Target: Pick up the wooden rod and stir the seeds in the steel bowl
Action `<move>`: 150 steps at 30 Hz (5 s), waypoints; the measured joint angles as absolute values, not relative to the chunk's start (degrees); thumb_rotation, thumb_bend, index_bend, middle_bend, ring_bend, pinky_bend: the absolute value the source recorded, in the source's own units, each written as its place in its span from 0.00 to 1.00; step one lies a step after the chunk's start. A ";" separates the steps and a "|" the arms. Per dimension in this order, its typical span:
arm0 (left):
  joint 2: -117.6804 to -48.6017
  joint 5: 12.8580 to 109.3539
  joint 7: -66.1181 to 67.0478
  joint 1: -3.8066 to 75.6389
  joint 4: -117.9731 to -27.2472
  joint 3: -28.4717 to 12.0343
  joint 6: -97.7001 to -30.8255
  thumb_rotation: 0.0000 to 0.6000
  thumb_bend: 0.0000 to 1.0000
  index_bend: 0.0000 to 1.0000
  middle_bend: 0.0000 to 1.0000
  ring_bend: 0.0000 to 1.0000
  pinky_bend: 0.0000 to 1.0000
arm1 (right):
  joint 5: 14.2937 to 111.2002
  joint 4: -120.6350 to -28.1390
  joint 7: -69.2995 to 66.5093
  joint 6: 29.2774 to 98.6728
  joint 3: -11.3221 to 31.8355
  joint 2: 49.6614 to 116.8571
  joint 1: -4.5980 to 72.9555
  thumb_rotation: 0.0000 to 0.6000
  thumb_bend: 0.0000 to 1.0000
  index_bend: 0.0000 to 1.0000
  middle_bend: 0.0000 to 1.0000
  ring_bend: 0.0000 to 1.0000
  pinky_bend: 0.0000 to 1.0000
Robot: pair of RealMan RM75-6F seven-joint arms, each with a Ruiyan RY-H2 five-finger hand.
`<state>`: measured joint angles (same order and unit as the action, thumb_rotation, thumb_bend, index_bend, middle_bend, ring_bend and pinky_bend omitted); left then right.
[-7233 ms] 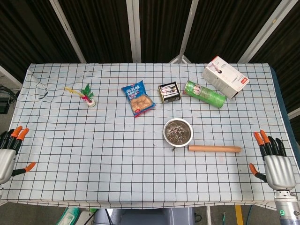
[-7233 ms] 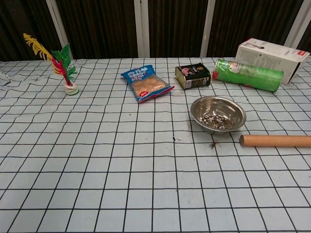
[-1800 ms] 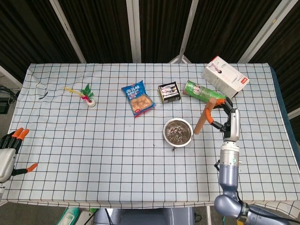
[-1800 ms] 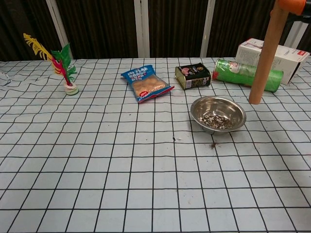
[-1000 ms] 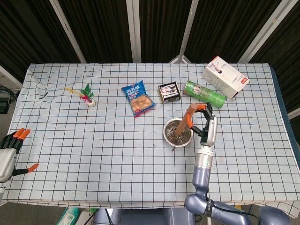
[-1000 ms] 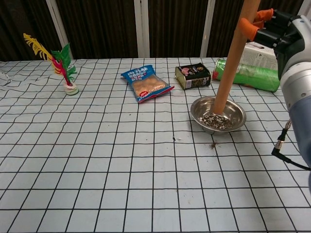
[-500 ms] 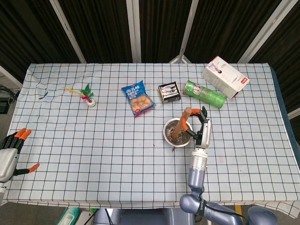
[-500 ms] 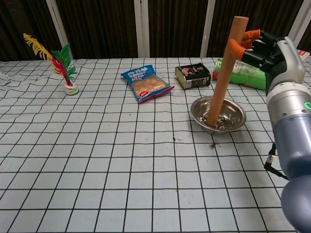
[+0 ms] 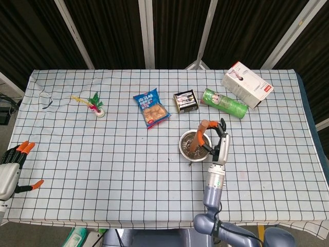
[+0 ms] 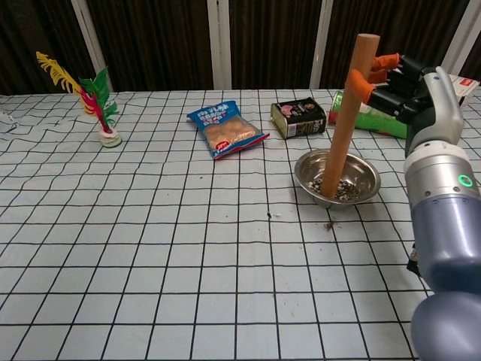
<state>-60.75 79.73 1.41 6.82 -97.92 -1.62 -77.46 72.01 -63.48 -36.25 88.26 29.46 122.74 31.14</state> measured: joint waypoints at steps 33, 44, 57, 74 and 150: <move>-60.60 80.01 1.15 6.91 -98.10 -1.45 -77.41 1.00 0.05 0.00 0.00 0.00 0.00 | 72.56 -62.28 -37.18 88.27 29.82 122.66 30.04 1.00 0.56 0.78 0.63 0.46 0.00; -60.71 80.15 1.23 6.86 -98.19 -1.41 -77.60 1.00 0.05 0.00 0.00 0.00 0.00 | 72.88 -67.69 -34.64 88.90 30.98 120.46 30.08 1.00 0.56 0.78 0.63 0.46 0.00; -60.82 79.60 1.68 7.22 -98.52 -1.58 -77.01 1.00 0.05 0.00 0.00 0.00 0.00 | 70.93 -61.70 -37.57 86.15 29.75 122.96 29.45 1.00 0.56 0.78 0.63 0.46 0.00; -61.06 79.58 1.81 7.24 -98.46 -1.71 -77.32 1.00 0.05 0.00 0.00 0.00 0.00 | 74.97 -72.77 -34.41 89.60 32.70 116.94 29.83 1.00 0.56 0.78 0.63 0.46 0.00; -61.03 83.51 1.81 5.74 -97.16 -0.71 -80.70 1.00 0.05 0.00 0.00 0.00 0.00 | 88.46 -91.85 15.65 82.16 3.13 70.43 10.92 1.00 0.36 0.00 0.00 0.00 0.00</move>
